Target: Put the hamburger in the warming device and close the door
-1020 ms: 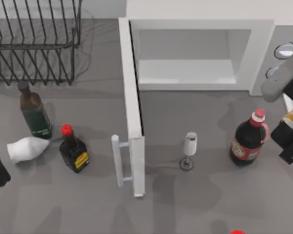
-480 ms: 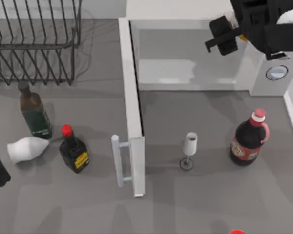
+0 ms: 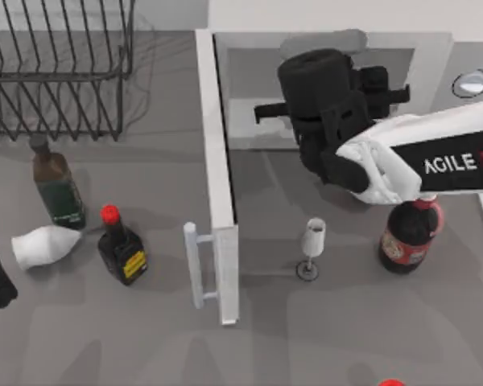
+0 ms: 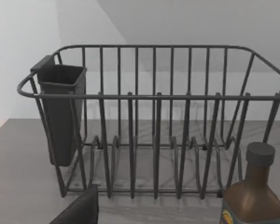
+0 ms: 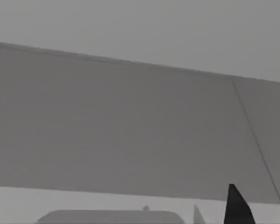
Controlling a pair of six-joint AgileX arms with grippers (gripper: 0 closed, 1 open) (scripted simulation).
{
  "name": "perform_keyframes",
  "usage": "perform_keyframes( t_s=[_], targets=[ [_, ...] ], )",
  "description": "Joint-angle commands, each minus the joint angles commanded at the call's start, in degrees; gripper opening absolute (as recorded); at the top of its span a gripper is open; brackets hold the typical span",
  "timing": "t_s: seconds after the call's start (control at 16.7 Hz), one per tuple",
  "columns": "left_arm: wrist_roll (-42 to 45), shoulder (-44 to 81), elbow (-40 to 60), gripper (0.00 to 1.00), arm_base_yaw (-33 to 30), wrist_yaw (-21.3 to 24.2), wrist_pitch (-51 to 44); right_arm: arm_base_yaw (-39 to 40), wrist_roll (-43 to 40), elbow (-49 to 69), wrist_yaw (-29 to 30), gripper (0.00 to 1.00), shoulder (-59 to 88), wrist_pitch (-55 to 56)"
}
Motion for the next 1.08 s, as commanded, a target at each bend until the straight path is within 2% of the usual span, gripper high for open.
perform_keyframes(
  t_s=[0.24,0.48,0.66,0.84,1.08],
  targets=[
    [0.00,0.00,0.00,1.00,0.00,0.00,0.00,1.83,5.63,0.52,-0.36,0.00,4.59,6.12],
    [0.00,0.00,0.00,1.00,0.00,0.00,0.00,2.09,5.16,-0.65,0.77,0.00,3.19,5.37],
    [0.00,0.00,0.00,1.00,0.00,0.00,0.00,1.74,4.72,1.06,-0.51,0.00,3.93,6.16],
    [0.00,0.00,0.00,1.00,0.00,0.00,0.00,0.25,3.47,8.09,-3.87,0.00,6.82,6.51],
    [0.00,0.00,0.00,1.00,0.00,0.00,0.00,-2.64,1.50,23.55,-8.20,0.00,14.40,3.14]
  ],
)
